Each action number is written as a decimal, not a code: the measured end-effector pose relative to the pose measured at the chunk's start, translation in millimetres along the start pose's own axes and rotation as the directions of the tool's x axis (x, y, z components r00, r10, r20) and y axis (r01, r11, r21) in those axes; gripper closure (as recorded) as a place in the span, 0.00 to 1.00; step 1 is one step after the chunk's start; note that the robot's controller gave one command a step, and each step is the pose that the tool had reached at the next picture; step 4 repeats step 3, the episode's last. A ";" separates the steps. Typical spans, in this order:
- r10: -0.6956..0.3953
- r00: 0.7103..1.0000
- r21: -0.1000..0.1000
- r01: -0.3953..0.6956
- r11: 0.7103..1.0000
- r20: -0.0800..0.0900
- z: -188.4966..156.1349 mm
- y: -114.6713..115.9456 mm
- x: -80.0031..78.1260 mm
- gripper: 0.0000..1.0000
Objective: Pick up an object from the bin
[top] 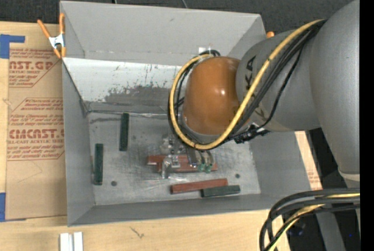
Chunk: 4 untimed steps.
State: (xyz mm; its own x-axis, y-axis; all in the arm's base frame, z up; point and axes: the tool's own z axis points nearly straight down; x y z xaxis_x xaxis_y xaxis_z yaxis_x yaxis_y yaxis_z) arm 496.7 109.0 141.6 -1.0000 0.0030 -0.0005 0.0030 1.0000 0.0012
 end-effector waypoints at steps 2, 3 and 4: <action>0.000 1.000 0.001 0.000 1.000 -0.005 -15.1 -0.1 1.1 1.00; 0.000 1.000 0.000 0.000 1.000 0.000 -28.4 0.3 -0.1 1.00; 0.000 1.000 0.000 0.000 1.000 0.000 -28.4 0.3 -0.1 1.00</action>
Offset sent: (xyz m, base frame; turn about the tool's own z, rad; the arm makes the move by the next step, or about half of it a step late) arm 0.0000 -0.0001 0.0445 0.0000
